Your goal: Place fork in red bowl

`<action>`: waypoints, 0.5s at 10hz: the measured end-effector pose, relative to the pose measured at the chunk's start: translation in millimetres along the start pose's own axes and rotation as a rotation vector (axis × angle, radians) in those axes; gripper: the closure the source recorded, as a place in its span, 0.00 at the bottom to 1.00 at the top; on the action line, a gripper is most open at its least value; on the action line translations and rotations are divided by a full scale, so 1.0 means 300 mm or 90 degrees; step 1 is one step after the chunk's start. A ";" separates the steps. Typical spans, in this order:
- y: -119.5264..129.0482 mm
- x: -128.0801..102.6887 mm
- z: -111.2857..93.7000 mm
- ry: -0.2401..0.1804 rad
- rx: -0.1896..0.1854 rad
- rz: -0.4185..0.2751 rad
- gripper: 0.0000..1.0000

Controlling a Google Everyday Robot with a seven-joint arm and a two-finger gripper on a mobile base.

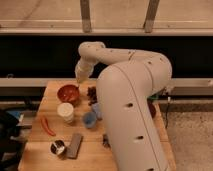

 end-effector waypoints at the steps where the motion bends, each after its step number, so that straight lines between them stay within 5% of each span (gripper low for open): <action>1: 0.014 0.002 0.027 0.012 -0.012 -0.002 0.62; 5: 0.036 0.007 0.111 0.049 -0.029 -0.008 0.23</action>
